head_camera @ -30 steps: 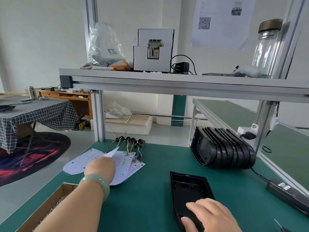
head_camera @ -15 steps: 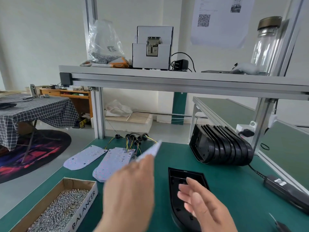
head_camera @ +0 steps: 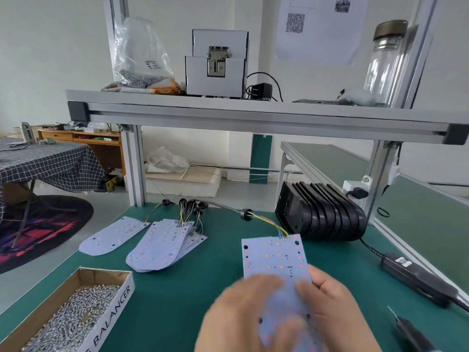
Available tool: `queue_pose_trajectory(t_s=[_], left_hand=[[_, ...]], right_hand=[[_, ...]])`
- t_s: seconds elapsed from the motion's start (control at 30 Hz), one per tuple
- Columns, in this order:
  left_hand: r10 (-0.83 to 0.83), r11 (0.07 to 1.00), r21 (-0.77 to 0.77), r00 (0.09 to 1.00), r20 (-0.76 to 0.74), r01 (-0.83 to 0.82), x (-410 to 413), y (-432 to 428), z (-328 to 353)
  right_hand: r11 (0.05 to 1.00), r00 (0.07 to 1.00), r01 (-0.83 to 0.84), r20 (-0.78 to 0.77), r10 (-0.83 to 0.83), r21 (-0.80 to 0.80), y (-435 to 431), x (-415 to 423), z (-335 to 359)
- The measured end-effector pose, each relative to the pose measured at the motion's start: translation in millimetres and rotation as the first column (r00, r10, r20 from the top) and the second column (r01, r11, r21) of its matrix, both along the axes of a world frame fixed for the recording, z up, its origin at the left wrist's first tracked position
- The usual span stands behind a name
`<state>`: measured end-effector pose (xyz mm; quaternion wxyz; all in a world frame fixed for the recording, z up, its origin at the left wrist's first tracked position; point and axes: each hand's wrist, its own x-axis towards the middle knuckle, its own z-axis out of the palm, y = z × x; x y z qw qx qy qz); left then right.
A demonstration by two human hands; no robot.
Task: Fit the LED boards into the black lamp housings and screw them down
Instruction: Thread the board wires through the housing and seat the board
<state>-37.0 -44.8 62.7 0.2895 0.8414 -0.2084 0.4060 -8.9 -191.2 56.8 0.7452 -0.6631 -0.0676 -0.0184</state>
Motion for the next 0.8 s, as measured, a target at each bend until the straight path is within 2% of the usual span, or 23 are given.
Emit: queue_pose_trajectory(t_s=[0.03, 0.1, 0.17, 0.33, 0.43, 0.47, 0.53, 0.57, 0.63, 0.67, 0.73, 0.77, 0.8], left_hand=[[-0.108, 0.985, -0.145, 0.986, -0.124, 0.09, 0.1, 12.0, 1.9], [-0.089, 0.93, -0.366, 0.953, -0.289, -0.024, 16.7, 40.6, 0.5], [0.001, 0.903, -0.394, 0.92, -0.393, -0.17, 43.2, 52.1, 0.2], [0.144, 0.941, -0.189, 0.836, -0.529, -0.281, 101.6, 54.4, 21.8], [0.184, 0.967, -0.039, 0.798, -0.573, -0.251, 120.5, 39.2, 35.3], [0.192, 0.974, 0.01, 0.796, -0.574, -0.227, 124.9, 33.2, 36.3], [0.165, 0.986, 0.075, 0.802, -0.574, -0.149, 132.4, 23.8, 34.8], [0.132, 0.991, 0.08, 0.797, -0.589, -0.105, 134.8, 18.8, 33.4], [0.027, 0.998, 0.06, 0.771, -0.637, 0.014, 137.9, 10.6, 26.0], [-0.014, 0.993, 0.079, 0.74, -0.672, 0.09, 138.2, 8.0, 20.0], [-0.051, 0.976, 0.106, 0.674, -0.737, 0.189, 136.7, 9.8, 3.9], [-0.037, 0.978, 0.111, 0.666, -0.745, 0.179, 134.7, 14.3, -2.1], [0.0, 0.984, 0.123, 0.697, -0.717, 0.126, 134.0, 19.9, -5.2]], right_hand=[[0.999, 0.999, -0.003, 0.042, 0.002, 0.035, -3.7, -0.9, 5.2], [0.988, 0.991, 0.017, 0.132, -0.037, 0.151, -14.5, -3.6, 12.9], [0.948, 0.983, -0.019, 0.179, -0.04, 0.317, -21.7, -6.8, 19.6], [0.885, 0.983, -0.086, 0.182, 0.001, 0.457, -28.2, -18.6, 28.5], [0.864, 0.982, -0.13, 0.182, 0.045, 0.487, -31.0, -19.2, 25.0], [0.842, 0.974, -0.199, 0.197, 0.112, 0.502, -29.4, -17.9, 23.7], [0.706, 0.916, -0.401, 0.245, 0.317, 0.584, -26.1, -16.8, 28.1], [0.691, 0.911, -0.413, 0.287, 0.297, 0.594, -20.5, -21.7, 29.3], [0.786, 0.956, -0.254, 0.268, 0.117, 0.564, -26.1, -26.3, 26.9], [0.793, 0.965, -0.22, 0.243, 0.094, 0.568, -28.5, -26.1, 25.1], [0.75, 0.985, -0.159, 0.159, 0.072, 0.642, -27.4, -30.9, 25.4], [0.749, 0.994, -0.098, 0.105, 0.038, 0.655, -26.1, -28.7, 27.4], [0.777, 0.993, -0.088, 0.114, 0.021, 0.624, -25.8, -20.6, 30.6]])
